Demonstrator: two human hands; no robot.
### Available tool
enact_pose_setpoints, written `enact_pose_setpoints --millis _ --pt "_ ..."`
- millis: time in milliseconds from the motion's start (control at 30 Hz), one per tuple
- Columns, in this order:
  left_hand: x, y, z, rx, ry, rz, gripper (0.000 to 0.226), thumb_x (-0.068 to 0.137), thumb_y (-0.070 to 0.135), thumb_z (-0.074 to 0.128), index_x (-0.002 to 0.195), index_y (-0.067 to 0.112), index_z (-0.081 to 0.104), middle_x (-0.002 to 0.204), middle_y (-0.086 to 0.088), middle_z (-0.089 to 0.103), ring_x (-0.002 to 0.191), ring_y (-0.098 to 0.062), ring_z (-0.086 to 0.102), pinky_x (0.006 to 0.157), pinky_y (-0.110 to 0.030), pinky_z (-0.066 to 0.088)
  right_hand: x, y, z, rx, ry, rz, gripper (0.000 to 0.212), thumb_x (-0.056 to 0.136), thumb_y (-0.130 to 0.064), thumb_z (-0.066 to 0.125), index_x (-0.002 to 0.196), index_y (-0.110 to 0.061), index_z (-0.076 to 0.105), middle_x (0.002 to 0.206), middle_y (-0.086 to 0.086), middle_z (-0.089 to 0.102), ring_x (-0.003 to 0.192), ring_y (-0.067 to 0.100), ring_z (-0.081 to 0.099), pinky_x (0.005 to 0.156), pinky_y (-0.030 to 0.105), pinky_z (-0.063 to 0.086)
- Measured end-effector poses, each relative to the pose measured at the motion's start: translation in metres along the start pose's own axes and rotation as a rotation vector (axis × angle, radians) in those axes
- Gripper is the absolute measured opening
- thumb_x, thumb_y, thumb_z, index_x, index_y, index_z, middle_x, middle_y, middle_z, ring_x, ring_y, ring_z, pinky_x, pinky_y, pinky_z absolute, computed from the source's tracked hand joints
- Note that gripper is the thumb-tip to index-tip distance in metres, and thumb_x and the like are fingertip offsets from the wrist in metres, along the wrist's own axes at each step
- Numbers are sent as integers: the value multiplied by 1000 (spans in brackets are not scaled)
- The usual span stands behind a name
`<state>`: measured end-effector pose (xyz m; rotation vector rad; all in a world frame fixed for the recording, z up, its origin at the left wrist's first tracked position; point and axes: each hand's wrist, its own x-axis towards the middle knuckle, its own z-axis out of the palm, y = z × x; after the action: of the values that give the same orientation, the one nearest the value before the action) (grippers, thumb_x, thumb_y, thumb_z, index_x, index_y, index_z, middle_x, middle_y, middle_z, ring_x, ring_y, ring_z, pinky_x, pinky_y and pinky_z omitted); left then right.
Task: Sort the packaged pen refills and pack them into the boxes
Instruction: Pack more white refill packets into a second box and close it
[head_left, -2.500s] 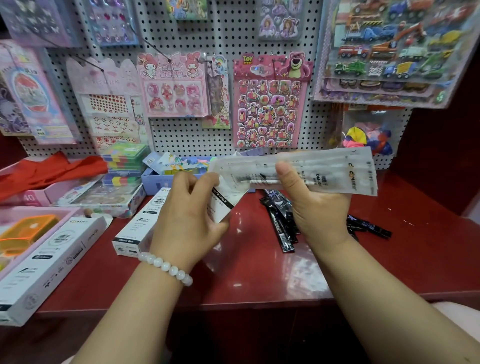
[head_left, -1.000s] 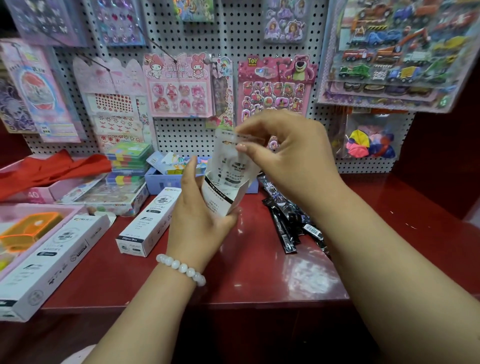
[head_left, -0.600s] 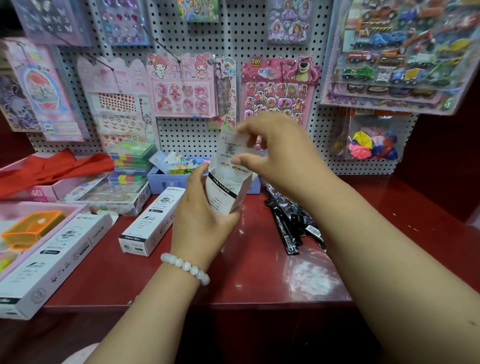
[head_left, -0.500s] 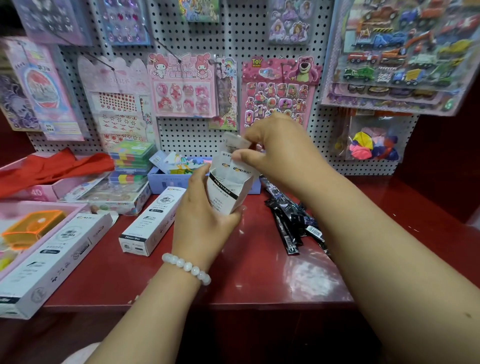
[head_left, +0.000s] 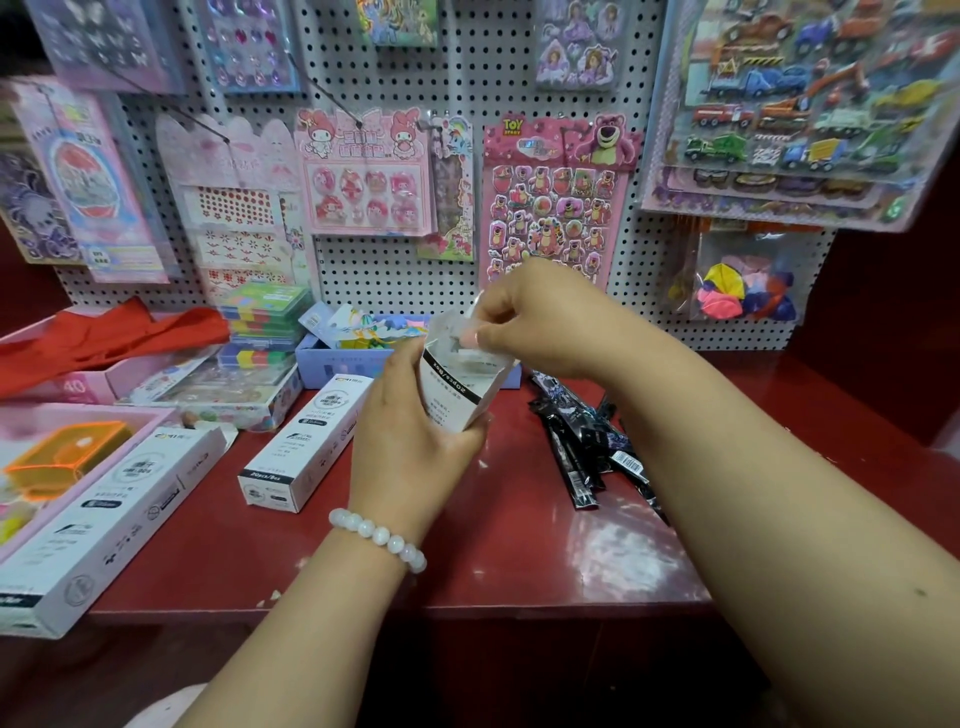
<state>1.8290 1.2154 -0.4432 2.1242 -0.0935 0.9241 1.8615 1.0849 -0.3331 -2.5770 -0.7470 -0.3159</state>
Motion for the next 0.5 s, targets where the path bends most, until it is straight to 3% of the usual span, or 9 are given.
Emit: enact_pose_setpoints --millis 100,200,300,400,500 --pt "1 -1 0 -11 -2 -31 76 60 22 82 128 18 46 116 3 60 106 -18 57 79 -15 34 -4 4 -1 248 61 22 24 90 -33 60 84 -12 71 73 3 66 54 5 50 56 26 41" --pt "3 -1 -1 -22 3 -34 74 60 23 82 125 20 47 113 4 61 104 -16 58 77 -14 35 -11 9 2 274 250 -115 19 90 -32 58 97 -23 73 90 -8 69 90 9 55 85 25 43" --pt "5 -1 -1 -33 28 -43 70 60 22 82 122 20 49 110 5 62 102 -14 58 75 -12 34 -18 12 13 114 249 -241 38 92 -43 43 106 -23 72 103 -13 70 104 6 47 99 35 34" --pt "5 1 -2 -41 45 -44 67 61 21 82 120 20 51 105 8 62 98 -13 58 73 -10 33 -21 13 25 -19 215 -272 56 91 -52 26 113 -25 70 109 -16 69 101 4 40 98 36 29" --pt "4 2 -1 -39 44 -59 64 62 25 81 119 21 52 105 6 64 96 -13 59 71 -10 32 -19 10 32 -6 139 -270 52 92 -46 29 104 -19 72 94 -7 71 89 10 40 90 38 38"
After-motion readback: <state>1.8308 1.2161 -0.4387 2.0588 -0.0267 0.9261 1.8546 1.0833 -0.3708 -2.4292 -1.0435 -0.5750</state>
